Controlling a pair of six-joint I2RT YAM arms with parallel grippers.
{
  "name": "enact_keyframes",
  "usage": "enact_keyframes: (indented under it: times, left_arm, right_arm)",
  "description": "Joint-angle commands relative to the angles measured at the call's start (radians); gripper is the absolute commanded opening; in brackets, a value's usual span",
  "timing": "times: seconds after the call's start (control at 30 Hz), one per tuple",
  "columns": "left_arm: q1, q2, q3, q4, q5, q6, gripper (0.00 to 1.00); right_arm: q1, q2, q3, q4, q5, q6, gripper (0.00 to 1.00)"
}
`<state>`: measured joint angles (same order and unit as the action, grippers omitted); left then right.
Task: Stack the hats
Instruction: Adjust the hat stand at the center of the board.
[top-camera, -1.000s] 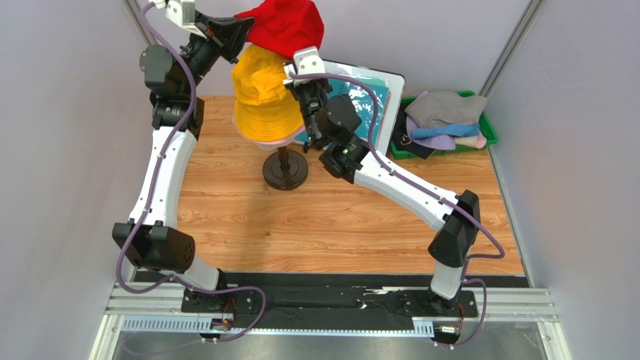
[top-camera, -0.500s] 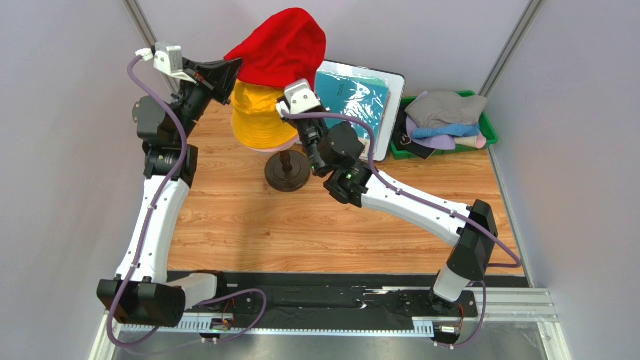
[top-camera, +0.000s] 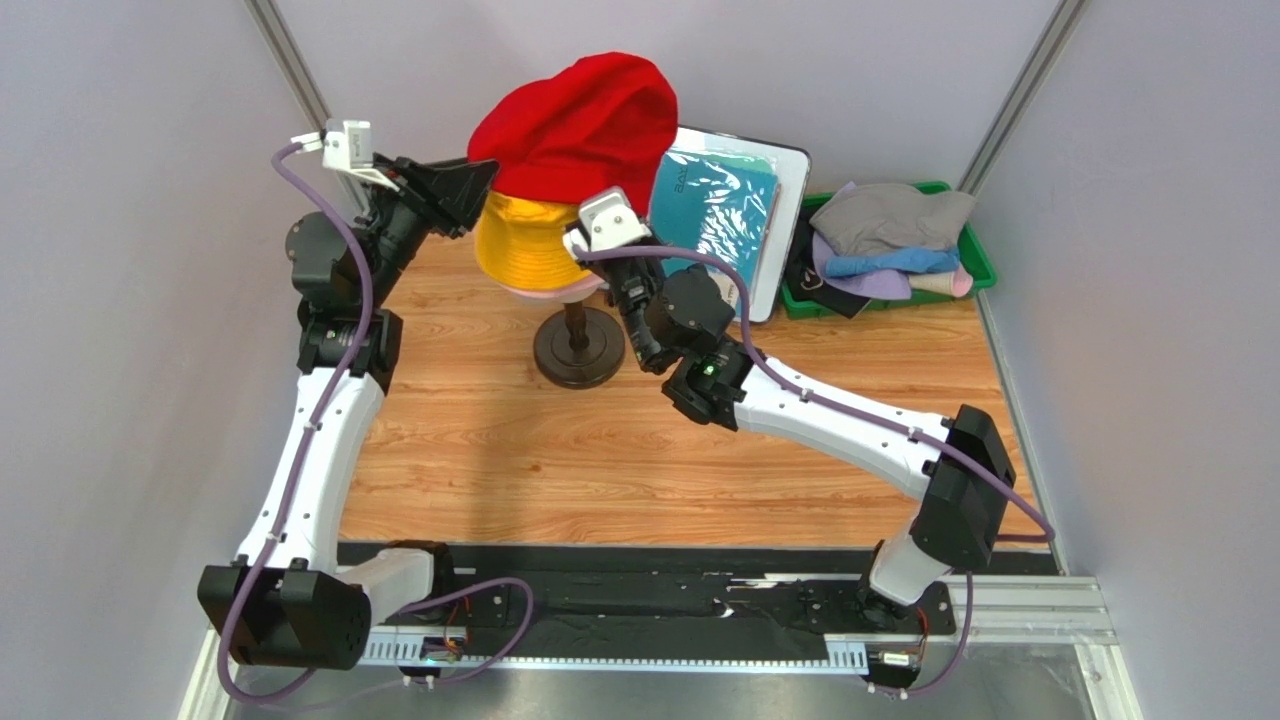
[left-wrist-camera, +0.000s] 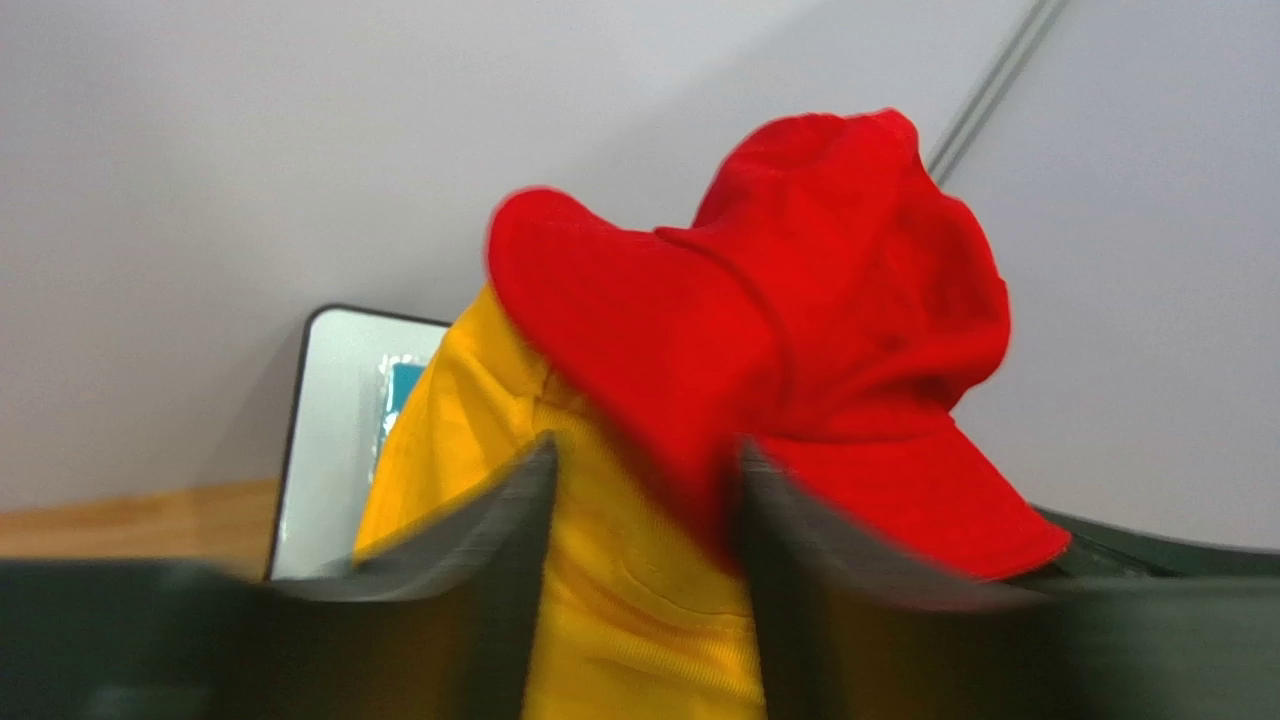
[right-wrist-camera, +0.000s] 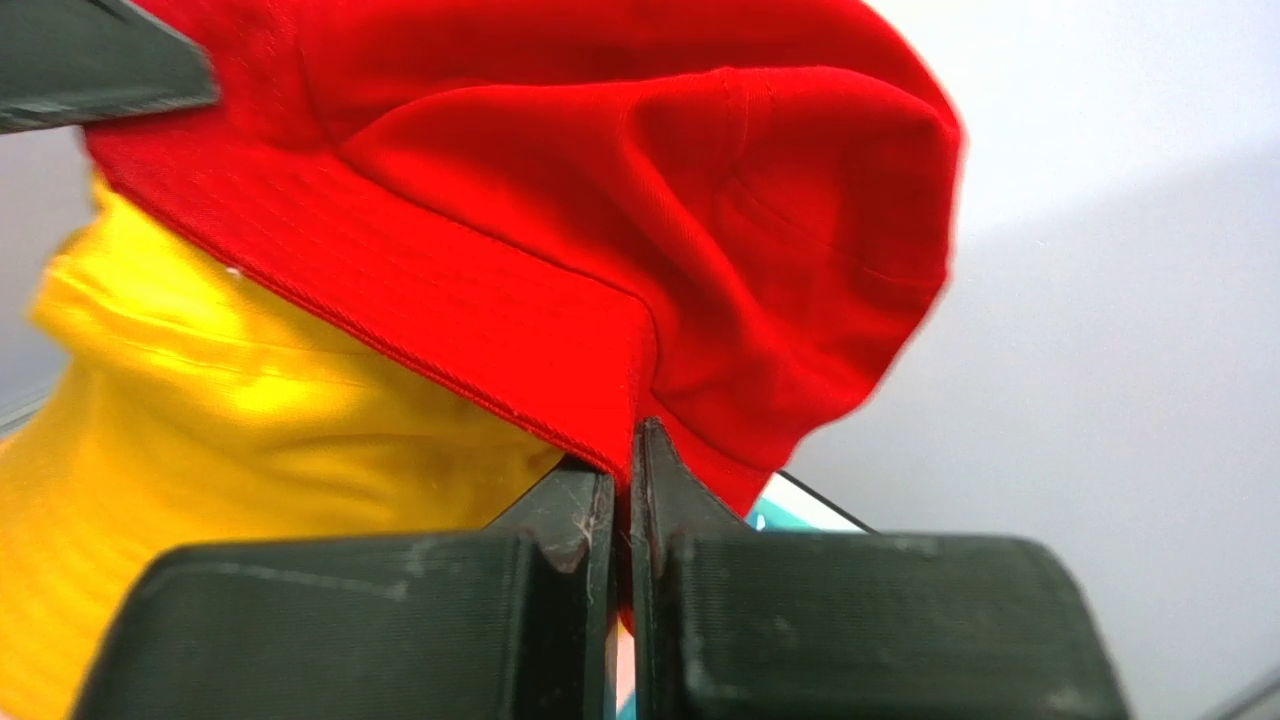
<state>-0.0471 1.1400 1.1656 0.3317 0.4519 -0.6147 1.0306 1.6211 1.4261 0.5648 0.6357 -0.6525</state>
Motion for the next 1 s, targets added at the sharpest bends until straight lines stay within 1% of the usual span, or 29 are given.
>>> enact_keyframes:
  times: [0.0,0.03,0.07,0.2,0.27,0.33,0.53,0.6,0.73,0.83,0.9,0.97]
  left_arm:
    - [0.041,-0.034,-0.001,-0.140,-0.071,-0.056,0.76]
    - [0.041,-0.037,-0.001,-0.151,-0.081,-0.060,0.84]
    - [0.065,-0.039,0.000,-0.166,-0.093,-0.071,0.89]
    - [0.081,-0.039,-0.020,-0.259,-0.169,-0.068,0.93]
    - [0.082,-0.045,-0.061,-0.266,-0.220,-0.071,0.96]
    - [0.082,-0.059,-0.102,-0.267,-0.274,-0.082,0.97]
    - [0.082,-0.066,-0.181,-0.293,-0.349,-0.105,0.99]
    - [0.081,-0.063,-0.205,-0.249,-0.326,-0.108,0.99]
    - [0.081,-0.036,-0.224,-0.255,-0.317,-0.111,0.99]
    - [0.081,-0.045,-0.256,-0.238,-0.337,-0.123,1.00]
    - [0.082,-0.055,-0.290,-0.197,-0.370,-0.134,0.99]
    - [0.082,-0.042,-0.281,-0.198,-0.351,-0.123,0.99]
  right_arm:
    - [-0.020,-0.070,-0.006,0.118,0.078,-0.007,0.00]
    - [-0.020,-0.069,-0.007,0.124,0.078,-0.007,0.00]
    - [-0.020,-0.066,-0.009,0.127,0.076,-0.009,0.00]
    - [-0.020,-0.066,-0.012,0.132,0.070,-0.001,0.00]
    - [-0.020,-0.066,-0.007,0.122,0.062,0.010,0.00]
    - [-0.018,-0.063,0.002,0.110,0.064,0.010,0.00]
    - [-0.020,-0.060,0.040,0.067,0.058,0.020,0.00]
    - [-0.020,-0.063,0.048,0.055,0.055,0.027,0.00]
    - [-0.020,-0.066,0.056,0.043,0.055,0.042,0.00]
    - [-0.021,-0.067,0.066,0.023,0.053,0.059,0.00]
    - [-0.020,-0.067,0.073,0.009,0.053,0.063,0.00]
    - [-0.020,-0.072,0.071,0.003,0.050,0.068,0.00]
